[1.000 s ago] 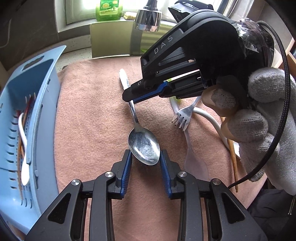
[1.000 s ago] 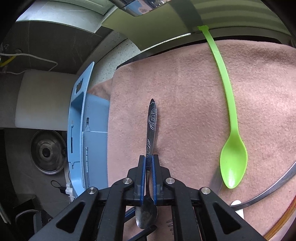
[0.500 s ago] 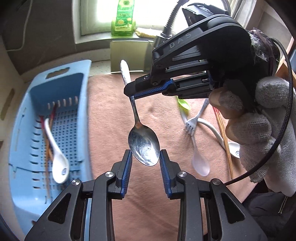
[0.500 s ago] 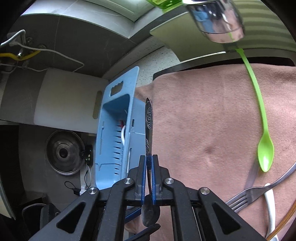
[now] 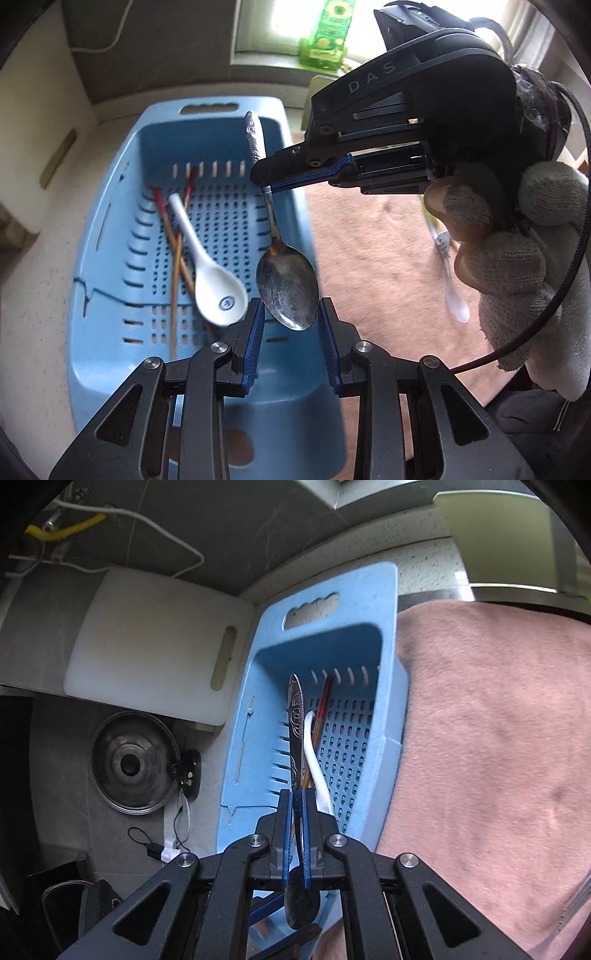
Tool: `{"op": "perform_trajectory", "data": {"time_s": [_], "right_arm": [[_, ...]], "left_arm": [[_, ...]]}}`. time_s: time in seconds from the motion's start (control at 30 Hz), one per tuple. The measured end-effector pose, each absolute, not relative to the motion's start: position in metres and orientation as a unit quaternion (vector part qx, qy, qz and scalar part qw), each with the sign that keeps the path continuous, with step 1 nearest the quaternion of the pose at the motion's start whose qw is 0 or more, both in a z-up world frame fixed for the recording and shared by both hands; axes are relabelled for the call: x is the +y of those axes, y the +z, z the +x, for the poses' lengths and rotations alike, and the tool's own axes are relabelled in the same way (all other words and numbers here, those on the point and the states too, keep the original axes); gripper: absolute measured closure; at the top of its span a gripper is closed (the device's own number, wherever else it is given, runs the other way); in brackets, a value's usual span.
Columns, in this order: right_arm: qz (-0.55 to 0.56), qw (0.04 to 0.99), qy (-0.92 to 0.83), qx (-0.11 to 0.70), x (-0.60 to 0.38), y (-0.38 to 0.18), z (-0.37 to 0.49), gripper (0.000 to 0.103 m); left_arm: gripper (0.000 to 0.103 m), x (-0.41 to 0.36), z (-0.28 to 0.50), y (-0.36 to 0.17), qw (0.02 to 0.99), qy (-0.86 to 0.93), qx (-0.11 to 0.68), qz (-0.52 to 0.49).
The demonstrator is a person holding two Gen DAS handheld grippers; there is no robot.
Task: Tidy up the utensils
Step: 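Carry the steel spoon into the blue basket and open the left gripper, then move the left gripper back over the utensils on the towel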
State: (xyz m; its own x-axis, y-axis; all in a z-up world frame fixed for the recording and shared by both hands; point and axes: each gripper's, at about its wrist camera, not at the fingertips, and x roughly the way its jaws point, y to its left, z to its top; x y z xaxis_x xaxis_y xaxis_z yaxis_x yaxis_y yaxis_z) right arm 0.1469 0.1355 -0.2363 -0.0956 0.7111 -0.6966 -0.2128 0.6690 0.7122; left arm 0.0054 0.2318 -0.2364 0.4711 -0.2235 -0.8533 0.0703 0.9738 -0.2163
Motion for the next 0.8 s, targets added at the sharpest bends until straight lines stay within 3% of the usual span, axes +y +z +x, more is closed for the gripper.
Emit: {"op": "perform_trajectory", "data": {"time_s": [0.27,0.33,0.4,0.43,0.8], "right_arm": [[0.148,0.655,0.361,0.647,0.162,-0.245,0.139,0.094],[0.14,0.655,0.365,0.646,0.164,-0.245,0.138,0.09],[0.133,0.659,0.368,0.643,0.165,-0.242,0.136,0.074],[0.132,0.66,0.37,0.64,0.164,-0.241,0.136,0.073],[0.142,0.681,0.397,0.599,0.126,-0.208,0.121,0.073]], "left_arm": [[0.075,0.248,0.005,-0.248,0.846,-0.073,0.523,-0.079],[0.076,0.249,0.005,-0.248,0.844,-0.071,0.526,-0.078],[0.075,0.25,0.005,-0.248,0.842,-0.069,0.529,-0.079],[0.075,0.25,0.005,-0.248,0.841,-0.069,0.53,-0.081],[0.075,0.25,-0.007,-0.228,0.85,-0.058,0.513,-0.102]]}}
